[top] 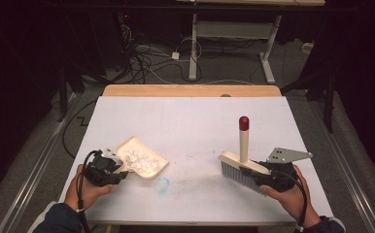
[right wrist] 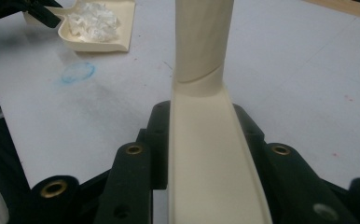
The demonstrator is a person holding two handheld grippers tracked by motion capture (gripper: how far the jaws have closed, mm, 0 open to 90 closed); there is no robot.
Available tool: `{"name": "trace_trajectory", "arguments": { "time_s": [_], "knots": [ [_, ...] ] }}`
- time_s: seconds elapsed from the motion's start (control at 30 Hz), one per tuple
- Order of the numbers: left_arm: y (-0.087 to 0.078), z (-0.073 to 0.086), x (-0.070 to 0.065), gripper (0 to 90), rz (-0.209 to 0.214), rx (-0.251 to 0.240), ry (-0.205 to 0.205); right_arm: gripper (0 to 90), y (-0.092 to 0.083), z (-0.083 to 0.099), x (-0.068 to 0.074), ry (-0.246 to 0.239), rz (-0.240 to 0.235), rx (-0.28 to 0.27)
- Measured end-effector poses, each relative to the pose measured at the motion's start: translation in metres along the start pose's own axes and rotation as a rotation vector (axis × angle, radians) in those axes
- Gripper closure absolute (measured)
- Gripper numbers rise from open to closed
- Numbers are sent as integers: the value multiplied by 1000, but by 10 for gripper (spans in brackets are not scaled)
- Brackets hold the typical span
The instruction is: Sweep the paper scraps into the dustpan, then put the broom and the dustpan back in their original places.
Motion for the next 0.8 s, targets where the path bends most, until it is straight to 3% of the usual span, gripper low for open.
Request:
{"name": "trace_trajectory", "arguments": {
  "time_s": [0.27, 0.53, 0.7, 0.8],
  "knots": [
    [-2, 3, 10, 635, -41, 0, -26, 676, -5, -3, 2, 8, -44, 11],
    [3, -1, 15, 634, -63, -18, -71, 675, -4, -2, 0, 34, -52, 17],
    [8, -9, 20, 634, -68, -38, -109, 675, -5, -6, 1, 62, -84, 9],
    [11, -13, 21, 634, -77, -39, -118, 675, -2, -7, -2, 91, -78, 19]
  ]
}}
Point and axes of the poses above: each handheld gripper's, and its own axes: y roughly forward along the jaws, z roughly out of its underside, x roughly to its left, the point moved 8 cm from there along y, roughly forward along the jaws, and after that the axes turned 13 degrees about y, right-handed, at the moved point
